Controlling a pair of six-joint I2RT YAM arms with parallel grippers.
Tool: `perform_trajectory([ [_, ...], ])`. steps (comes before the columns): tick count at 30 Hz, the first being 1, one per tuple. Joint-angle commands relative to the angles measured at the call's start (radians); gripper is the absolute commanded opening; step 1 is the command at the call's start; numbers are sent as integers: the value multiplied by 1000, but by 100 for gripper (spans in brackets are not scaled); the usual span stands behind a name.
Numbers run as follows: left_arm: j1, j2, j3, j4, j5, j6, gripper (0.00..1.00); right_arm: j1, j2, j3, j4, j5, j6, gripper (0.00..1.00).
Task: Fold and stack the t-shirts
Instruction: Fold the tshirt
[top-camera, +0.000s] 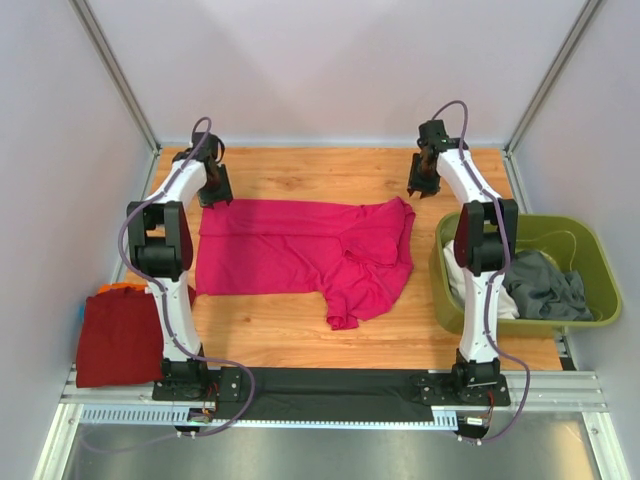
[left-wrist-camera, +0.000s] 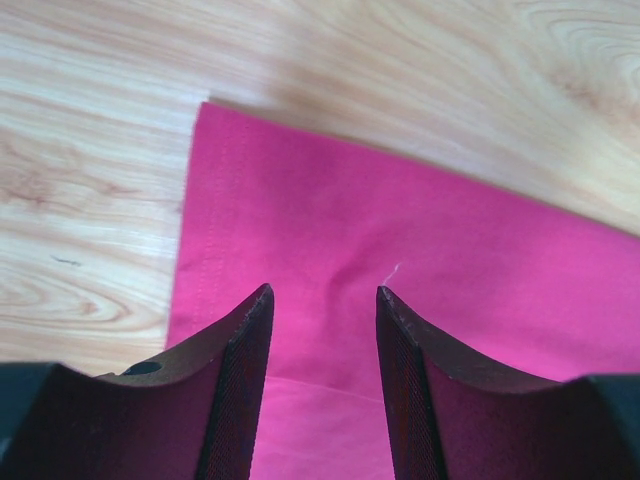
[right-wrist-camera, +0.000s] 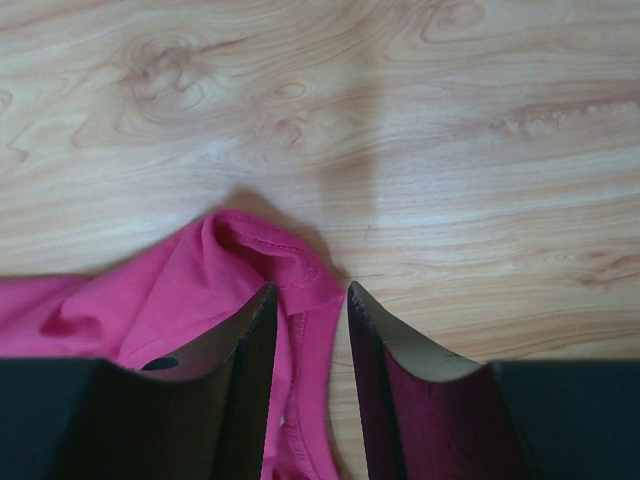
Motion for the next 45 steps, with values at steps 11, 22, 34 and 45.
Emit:
perform_trajectory([
  [11, 53, -10, 17, -24, 13, 123, 54, -5, 75, 46, -61, -121, -168, 36],
  [22, 53, 13, 43, 0, 64, 156, 54, 11, 42, 161, -90, -119, -184, 46],
  [34, 53, 36, 68, 8, 58, 165, 54, 21, 0, 170, 36, 8, -286, 78],
  [45, 53, 57, 91, 0, 65, 163, 54, -3, 32, 328, -105, 77, -325, 81],
])
